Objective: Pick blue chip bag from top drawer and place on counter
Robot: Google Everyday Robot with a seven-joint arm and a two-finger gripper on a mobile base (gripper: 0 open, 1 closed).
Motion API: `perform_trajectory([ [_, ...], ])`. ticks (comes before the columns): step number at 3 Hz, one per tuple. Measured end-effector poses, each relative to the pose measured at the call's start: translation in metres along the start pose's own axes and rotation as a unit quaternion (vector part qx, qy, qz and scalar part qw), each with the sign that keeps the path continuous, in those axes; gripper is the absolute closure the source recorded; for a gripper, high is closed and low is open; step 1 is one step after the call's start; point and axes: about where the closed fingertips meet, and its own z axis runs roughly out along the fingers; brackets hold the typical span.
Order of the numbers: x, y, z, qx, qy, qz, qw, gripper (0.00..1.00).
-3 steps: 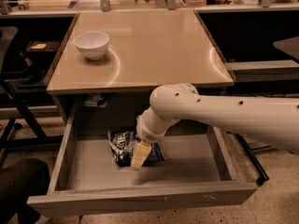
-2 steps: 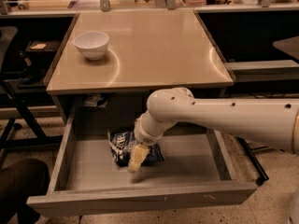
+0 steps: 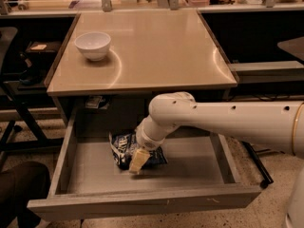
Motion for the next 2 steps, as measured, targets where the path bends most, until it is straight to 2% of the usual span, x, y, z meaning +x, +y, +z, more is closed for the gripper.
perform_trajectory([
  [2, 0.0, 0.0, 0.0, 0.0, 0.0, 0.0, 1.0, 0.65],
])
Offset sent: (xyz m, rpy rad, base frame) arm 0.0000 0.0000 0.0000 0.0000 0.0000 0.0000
